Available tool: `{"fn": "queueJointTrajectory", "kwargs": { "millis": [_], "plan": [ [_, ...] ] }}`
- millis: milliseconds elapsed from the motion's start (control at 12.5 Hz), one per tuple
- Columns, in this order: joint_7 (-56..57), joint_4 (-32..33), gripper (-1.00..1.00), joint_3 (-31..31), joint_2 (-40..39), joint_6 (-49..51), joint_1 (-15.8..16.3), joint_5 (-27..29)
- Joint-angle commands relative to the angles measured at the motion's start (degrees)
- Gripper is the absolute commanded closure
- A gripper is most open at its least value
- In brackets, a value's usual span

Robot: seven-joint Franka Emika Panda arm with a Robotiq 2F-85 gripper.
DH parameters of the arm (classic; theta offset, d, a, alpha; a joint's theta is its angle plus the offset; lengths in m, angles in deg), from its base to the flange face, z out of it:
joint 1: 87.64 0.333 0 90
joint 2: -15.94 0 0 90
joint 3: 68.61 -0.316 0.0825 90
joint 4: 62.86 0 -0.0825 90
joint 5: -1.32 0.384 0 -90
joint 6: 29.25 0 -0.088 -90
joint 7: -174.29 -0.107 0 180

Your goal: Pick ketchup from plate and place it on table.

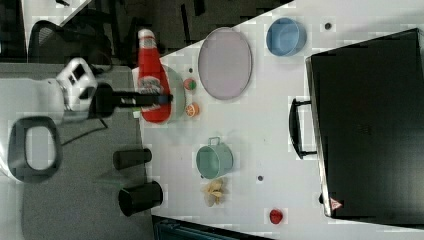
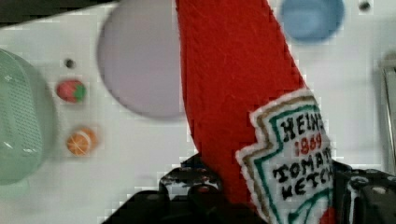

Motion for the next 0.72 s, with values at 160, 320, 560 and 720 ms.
{"fn": "queueJointTrajectory", "kwargs": {
  "millis": [160,320,560,720],
  "plan": [
    [-2.73,11.32,-0.19,1.02,-0.26,-0.88,-0.97,-0.26],
    [-2.73,16.79,-0.19,1.14,0.70,-5.28,-0.97,-0.25],
    [-2.74,23.98,-0.19,1.03,-0.33,-14.14,-0.94,-0.21],
    [-2.73,27.50,-0.19,1.03,-2.20,-19.81,-0.94,-0.16]
  ]
}}
